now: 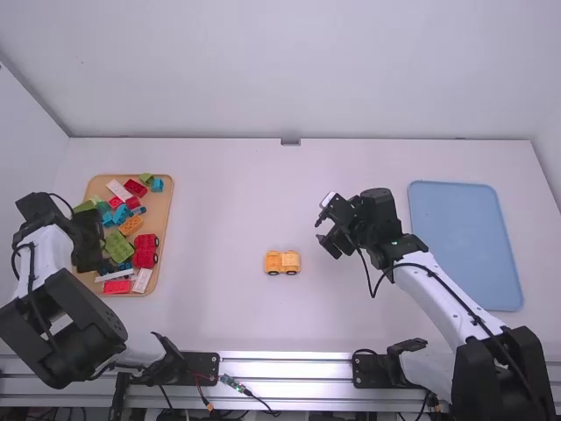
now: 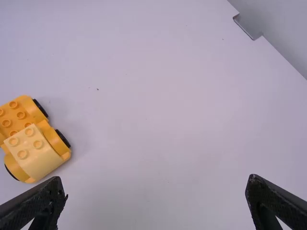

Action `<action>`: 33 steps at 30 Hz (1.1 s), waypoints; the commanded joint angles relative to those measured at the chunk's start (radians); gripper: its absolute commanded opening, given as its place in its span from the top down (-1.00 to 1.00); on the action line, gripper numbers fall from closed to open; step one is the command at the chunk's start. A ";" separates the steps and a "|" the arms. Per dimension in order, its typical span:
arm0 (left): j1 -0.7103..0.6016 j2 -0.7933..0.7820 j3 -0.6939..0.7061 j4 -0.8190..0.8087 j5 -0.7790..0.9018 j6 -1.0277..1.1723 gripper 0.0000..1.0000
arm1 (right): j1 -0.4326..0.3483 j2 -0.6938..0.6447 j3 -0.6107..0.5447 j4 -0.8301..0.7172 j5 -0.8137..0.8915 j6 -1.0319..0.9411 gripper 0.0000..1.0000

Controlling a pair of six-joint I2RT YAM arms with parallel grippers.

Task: Assemble lego blocks to make yellow taxi

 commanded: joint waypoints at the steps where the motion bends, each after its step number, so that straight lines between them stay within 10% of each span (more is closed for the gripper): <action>1: 0.005 -0.006 -0.005 0.011 -0.082 -0.076 -0.95 | 0.007 -0.010 0.003 0.002 -0.002 0.005 -0.97; 19: 0.003 0.370 0.358 -0.218 -0.201 -0.166 -0.96 | -0.005 -0.010 0.003 -0.006 -0.002 0.005 -0.98; 33: 0.002 0.392 0.212 -0.029 -0.267 -0.264 -0.73 | -0.006 -0.010 0.003 -0.006 -0.002 -0.005 -0.98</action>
